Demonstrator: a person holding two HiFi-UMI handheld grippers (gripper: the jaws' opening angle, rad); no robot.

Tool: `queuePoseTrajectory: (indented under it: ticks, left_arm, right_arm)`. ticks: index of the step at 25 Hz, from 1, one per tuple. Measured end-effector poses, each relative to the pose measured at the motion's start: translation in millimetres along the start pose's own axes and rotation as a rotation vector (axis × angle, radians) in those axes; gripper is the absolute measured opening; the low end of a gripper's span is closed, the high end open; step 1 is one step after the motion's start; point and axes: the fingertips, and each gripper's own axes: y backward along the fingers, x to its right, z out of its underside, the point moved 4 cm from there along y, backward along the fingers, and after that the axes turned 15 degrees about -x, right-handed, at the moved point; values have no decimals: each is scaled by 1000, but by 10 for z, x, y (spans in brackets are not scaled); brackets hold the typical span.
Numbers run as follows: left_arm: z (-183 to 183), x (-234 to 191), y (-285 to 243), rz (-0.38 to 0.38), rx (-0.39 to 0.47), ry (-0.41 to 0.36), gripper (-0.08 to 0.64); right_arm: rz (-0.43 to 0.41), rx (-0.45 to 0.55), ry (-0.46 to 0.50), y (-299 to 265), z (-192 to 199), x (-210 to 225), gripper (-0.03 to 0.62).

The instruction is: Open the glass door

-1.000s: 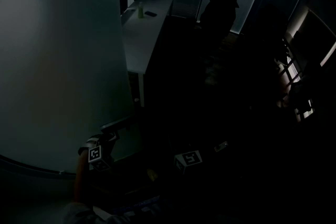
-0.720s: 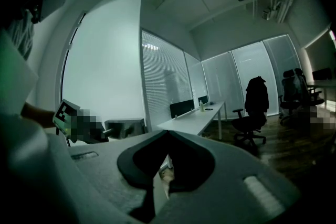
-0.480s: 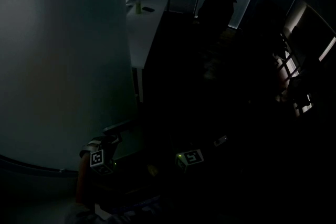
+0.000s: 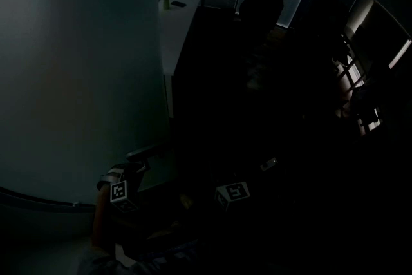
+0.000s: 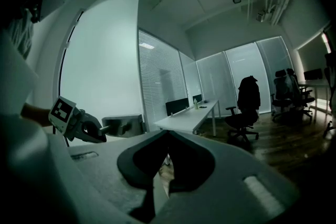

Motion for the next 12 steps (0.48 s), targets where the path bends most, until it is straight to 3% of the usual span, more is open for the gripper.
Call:
queuePoseTrajectory:
  ticks: [12]
  left_arm:
    - [-19,50,34,-10,27,-27,2]
  right_arm:
    - [59,11,-19,242,121,5,3]
